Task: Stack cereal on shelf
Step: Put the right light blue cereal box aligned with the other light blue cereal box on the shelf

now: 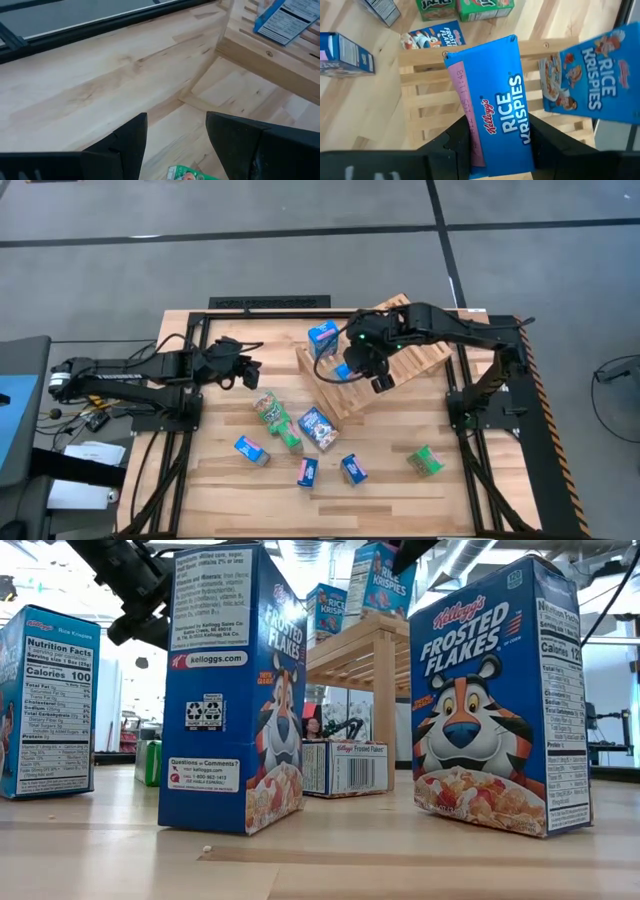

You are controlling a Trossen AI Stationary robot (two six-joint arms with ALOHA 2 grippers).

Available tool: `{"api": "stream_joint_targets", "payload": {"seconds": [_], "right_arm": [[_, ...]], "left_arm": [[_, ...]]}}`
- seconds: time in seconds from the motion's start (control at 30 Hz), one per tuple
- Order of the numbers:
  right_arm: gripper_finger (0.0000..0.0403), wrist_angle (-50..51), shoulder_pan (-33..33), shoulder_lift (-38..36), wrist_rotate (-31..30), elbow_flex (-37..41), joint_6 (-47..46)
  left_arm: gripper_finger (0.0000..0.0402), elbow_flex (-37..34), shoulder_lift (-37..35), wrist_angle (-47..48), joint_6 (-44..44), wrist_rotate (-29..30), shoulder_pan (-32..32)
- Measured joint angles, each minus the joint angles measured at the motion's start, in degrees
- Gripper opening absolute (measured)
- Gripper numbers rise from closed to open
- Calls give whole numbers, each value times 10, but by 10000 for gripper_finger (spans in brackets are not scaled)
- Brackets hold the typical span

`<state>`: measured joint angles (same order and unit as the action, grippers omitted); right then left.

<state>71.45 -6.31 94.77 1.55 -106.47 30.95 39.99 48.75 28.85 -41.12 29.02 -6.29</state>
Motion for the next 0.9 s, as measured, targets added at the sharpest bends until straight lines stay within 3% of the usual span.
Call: {"api": "stream_joint_targets", "payload": {"seconds": [0.53,0.9], "right_arm": [[170,-10,-18,2,1,0,53],[171,-12,-19,2,40,0,71]], "left_arm": [[192,0,0,1,1,4,-20],[192,0,0,1,1,3,-29]]}}
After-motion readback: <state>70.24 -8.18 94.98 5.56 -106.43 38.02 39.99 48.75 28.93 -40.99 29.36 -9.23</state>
